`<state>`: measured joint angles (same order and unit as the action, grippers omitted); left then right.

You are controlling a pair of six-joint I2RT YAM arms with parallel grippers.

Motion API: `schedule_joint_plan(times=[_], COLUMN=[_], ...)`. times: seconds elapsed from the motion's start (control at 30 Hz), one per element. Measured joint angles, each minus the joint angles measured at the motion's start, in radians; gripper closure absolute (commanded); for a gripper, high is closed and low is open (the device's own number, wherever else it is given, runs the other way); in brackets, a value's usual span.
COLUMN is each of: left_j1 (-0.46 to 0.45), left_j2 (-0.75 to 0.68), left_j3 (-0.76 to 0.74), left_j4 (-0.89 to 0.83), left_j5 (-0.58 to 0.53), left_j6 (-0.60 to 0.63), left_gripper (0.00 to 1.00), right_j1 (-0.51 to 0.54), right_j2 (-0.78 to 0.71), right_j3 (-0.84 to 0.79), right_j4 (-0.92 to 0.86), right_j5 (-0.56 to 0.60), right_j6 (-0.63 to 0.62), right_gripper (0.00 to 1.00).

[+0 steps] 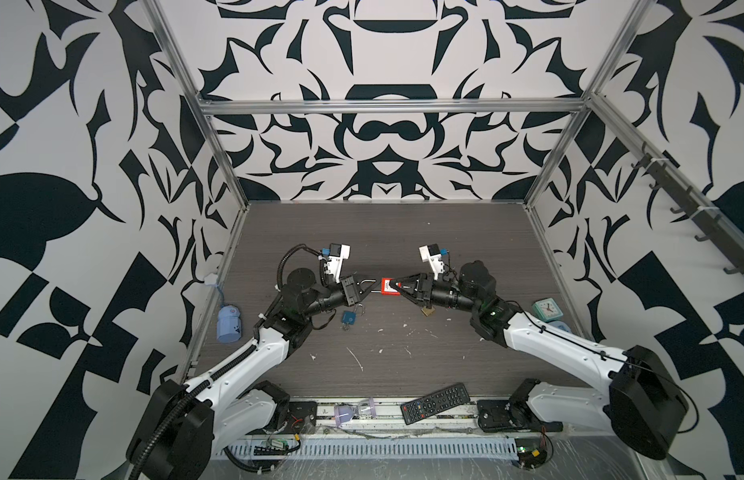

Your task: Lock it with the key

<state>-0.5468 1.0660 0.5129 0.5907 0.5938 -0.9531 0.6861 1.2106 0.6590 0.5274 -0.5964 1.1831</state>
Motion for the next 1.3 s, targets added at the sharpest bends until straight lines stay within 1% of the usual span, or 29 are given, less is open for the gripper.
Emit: schedule_joint_plan(times=[0.17,0.2,0.23,0.27,0.3,0.37,0.57,0.63,0.77,0.83,0.9,0.97,1.03,1.1,1.23,1.3], left_j1=[-0.012,-0.017,-0.023,-0.03,-0.033,-0.043,-0.076,-0.076,-0.076,-0.076,-0.076,-0.076,-0.076,-0.076,-0.074,-0.07], left_j2=[-0.004,-0.009,-0.015,-0.023,-0.031,-0.039,-0.039,-0.04,-0.051,-0.062,-0.071,-0.072,-0.072,-0.072,-0.072,-0.077], left_j3=[0.0,0.0,0.001,0.003,0.005,0.008,0.013,0.013,0.013,0.012,0.011,0.011,0.008,0.004,0.001,0.001], left_j4=[0.0,-0.004,-0.01,-0.021,-0.05,-0.091,-0.162,-0.162,-0.162,-0.165,-0.168,-0.168,-0.168,-0.169,-0.17,-0.169], left_j5=[-0.014,-0.015,-0.016,-0.024,-0.03,-0.032,-0.011,-0.006,-0.006,-0.007,-0.008,-0.006,-0.003,0.001,0.012,0.016], left_j6=[0.003,0.005,0.008,0.019,0.021,0.035,0.053,0.053,0.052,0.055,0.059,0.06,0.061,0.061,0.053,0.05], left_gripper=[1.0,0.91,0.79,0.7,0.65,0.6,0.59,0.57,0.4,0.36,0.36,0.4,0.46,0.55,0.61,0.67], right_j1=[0.002,0.003,0.004,0.005,0.008,0.009,0.016,0.013,-0.016,-0.028,-0.039,-0.046,-0.052,-0.058,-0.063,-0.063], right_j2=[-0.026,-0.037,-0.048,-0.062,-0.076,-0.093,-0.104,-0.113,-0.14,-0.147,-0.156,-0.164,-0.171,-0.177,-0.185,-0.189], right_j3=[-0.003,-0.006,-0.01,-0.015,-0.019,-0.031,-0.059,-0.062,-0.075,-0.079,-0.079,-0.079,-0.079,-0.08,-0.08,-0.082], right_j4=[-0.024,-0.034,-0.041,-0.048,-0.058,-0.072,-0.105,-0.11,-0.12,-0.121,-0.12,-0.119,-0.119,-0.119,-0.119,-0.121], right_j5=[0.019,0.021,0.022,0.022,0.033,0.047,0.047,0.047,0.035,0.028,0.029,0.033,0.04,0.049,0.059,0.063], right_j6=[0.0,-0.002,-0.002,-0.005,-0.019,-0.038,-0.059,-0.061,-0.061,-0.06,-0.057,-0.056,-0.053,-0.051,-0.049,-0.05], right_gripper=[1.0,1.0,1.0,1.0,1.0,1.0,1.0,1.0,1.0,1.0,1.0,1.0,1.0,1.0,1.0,1.0])
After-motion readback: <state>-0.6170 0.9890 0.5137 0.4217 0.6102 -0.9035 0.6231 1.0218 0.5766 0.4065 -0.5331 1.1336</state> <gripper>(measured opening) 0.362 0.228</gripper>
